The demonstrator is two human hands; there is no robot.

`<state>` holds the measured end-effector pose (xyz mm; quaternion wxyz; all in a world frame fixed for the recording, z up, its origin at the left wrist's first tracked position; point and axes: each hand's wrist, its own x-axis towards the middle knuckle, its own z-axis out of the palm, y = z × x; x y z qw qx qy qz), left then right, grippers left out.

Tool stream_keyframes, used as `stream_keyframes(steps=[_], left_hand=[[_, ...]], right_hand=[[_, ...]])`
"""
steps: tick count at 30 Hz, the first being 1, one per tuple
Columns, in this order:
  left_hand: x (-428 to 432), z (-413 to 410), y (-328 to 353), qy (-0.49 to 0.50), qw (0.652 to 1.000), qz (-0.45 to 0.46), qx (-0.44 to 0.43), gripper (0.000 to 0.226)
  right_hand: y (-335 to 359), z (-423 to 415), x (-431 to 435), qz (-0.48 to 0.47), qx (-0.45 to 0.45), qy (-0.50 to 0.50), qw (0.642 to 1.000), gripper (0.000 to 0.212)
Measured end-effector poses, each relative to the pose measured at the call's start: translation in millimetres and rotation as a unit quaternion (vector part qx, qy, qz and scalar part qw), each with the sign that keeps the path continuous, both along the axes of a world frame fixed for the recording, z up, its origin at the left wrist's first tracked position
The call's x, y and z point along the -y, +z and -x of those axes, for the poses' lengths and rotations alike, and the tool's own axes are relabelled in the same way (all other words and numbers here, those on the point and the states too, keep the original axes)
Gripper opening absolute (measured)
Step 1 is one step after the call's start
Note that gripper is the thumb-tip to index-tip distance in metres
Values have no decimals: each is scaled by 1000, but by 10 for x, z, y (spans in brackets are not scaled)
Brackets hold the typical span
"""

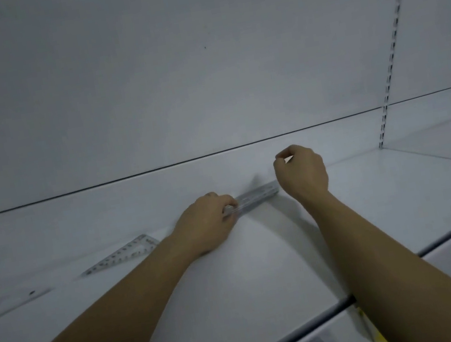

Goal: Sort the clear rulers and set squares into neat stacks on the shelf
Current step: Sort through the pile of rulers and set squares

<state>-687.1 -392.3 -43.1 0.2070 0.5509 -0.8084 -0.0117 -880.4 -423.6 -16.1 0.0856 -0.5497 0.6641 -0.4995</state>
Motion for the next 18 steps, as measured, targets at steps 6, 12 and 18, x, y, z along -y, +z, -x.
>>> stream_keyframes(steps=[6,12,18], left_hand=[[27,-46,-85,3,998,43,46,38],[-111,-170,106,33,997,43,53,52],[-483,-811,367,88,991,63,75,64]], right_hand=[[-40,-73,-16,-4,-48,85,995,26],[-14,-219,-139,2,-174,178,969,46],[180,-743,-416,20,-351,257,900,72]])
